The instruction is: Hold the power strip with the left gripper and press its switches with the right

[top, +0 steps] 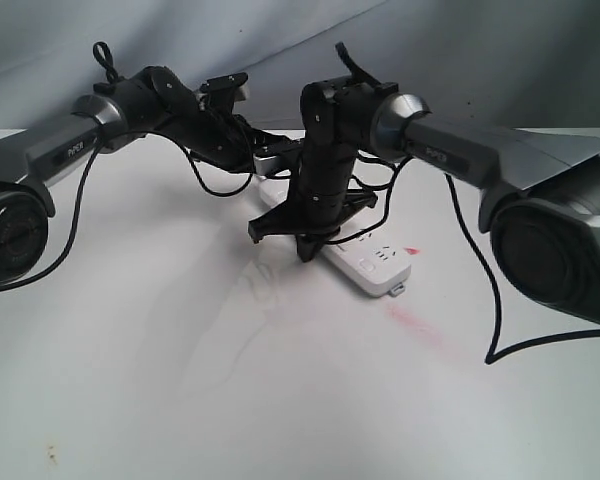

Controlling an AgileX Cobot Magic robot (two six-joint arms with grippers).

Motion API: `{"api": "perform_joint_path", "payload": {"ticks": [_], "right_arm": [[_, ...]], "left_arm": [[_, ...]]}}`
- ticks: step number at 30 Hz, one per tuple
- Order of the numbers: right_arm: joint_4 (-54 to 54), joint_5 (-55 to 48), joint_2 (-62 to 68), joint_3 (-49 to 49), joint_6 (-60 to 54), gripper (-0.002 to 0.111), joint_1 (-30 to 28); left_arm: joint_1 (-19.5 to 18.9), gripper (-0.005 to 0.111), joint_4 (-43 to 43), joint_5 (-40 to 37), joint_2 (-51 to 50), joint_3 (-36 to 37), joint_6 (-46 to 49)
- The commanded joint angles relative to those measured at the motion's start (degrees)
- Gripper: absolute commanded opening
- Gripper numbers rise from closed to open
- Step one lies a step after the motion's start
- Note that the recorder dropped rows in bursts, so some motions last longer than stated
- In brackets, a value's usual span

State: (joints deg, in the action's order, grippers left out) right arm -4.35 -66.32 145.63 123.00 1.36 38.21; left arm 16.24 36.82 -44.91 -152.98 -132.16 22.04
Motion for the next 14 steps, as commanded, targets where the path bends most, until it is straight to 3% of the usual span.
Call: {"api": "perform_joint_path", "payload": {"ticks": [1,9,14], "right_arm": [[-0.75,-2.81,-2.66,-2.58,-3.78,0.000,0.66],[1.18,4.92,-14.27,-4.89,-2.75,0.000,2.53],[1.42,19.35,-24.59,-20.65,-2.63,0.000,2.40]], "left_arm": [[0.41,0.000,0.11,-1.33,0.04,-0.07,-0.55],[0.41,0.000,0.11,-1.33,0.04,-0.07,-0.55],[0.41,0.000,0.11,-1.33,0.04,-0.07,-0.55]]}}
